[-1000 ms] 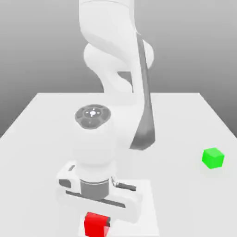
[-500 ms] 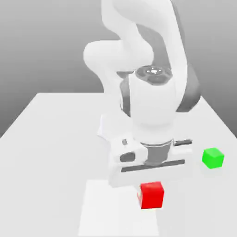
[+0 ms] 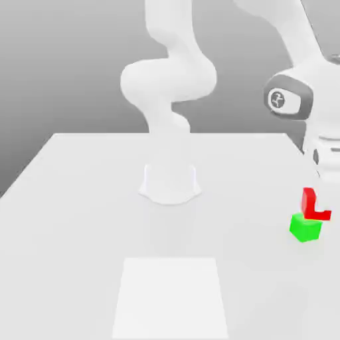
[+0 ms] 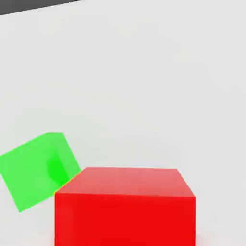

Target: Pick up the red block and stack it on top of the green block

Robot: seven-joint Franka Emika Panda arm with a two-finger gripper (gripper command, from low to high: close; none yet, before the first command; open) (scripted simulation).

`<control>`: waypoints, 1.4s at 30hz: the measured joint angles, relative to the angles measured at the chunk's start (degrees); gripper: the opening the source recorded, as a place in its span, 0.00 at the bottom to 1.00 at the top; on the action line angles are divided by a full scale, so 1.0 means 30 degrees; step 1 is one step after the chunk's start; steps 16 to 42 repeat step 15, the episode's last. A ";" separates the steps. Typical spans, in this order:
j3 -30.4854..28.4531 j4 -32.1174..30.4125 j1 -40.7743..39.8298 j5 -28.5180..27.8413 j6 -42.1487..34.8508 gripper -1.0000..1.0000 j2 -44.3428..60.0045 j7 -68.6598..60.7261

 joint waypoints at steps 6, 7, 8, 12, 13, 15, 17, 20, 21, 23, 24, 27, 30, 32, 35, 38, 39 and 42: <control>0.0571 -0.0433 0.0687 -0.1872 0.1292 0.00 0.1019 -0.0384; 0.0442 -0.0413 0.0679 -0.2451 0.1669 0.00 0.1463 0.0014; 0.0369 -0.0394 0.0608 -0.3082 0.2061 0.00 0.1926 0.0461; -0.0567 -0.0323 0.1006 -0.5941 0.3665 0.00 0.3901 0.2499; -0.0858 -0.0312 0.1201 -0.6456 0.3954 1.00 0.4258 0.2868; -0.0857 -0.0312 0.1200 -0.6456 0.3954 1.00 0.4258 0.2868; -0.0857 -0.0312 0.1200 -0.6456 0.3954 1.00 0.4258 0.2868; -0.0857 -0.0312 0.1200 -0.6456 0.3954 1.00 0.4258 0.2868; -0.0857 -0.0312 0.1200 -0.6456 0.3954 1.00 0.4258 0.2868; -0.0857 -0.0312 0.1200 -0.6456 0.3954 1.00 0.4258 0.2868; -0.0857 -0.0312 0.1200 -0.6456 0.3954 1.00 0.4258 0.2868; -0.0857 -0.0312 0.1200 -0.6456 0.3954 1.00 0.4258 0.2868; -0.0857 -0.0312 0.1200 -0.6456 0.3954 1.00 0.4258 0.2868; -0.0857 -0.0312 0.1200 -0.6456 0.3954 1.00 0.4258 0.2868; -0.0857 -0.0312 0.1200 -0.6456 0.3954 1.00 0.4258 0.2868; -0.0857 -0.0312 0.1200 -0.6456 0.3954 1.00 0.4258 0.2868; -0.0857 -0.0312 0.1200 -0.6456 0.3954 1.00 0.4258 0.2868; -0.0857 -0.0312 0.1200 -0.6456 0.3954 1.00 0.4258 0.2868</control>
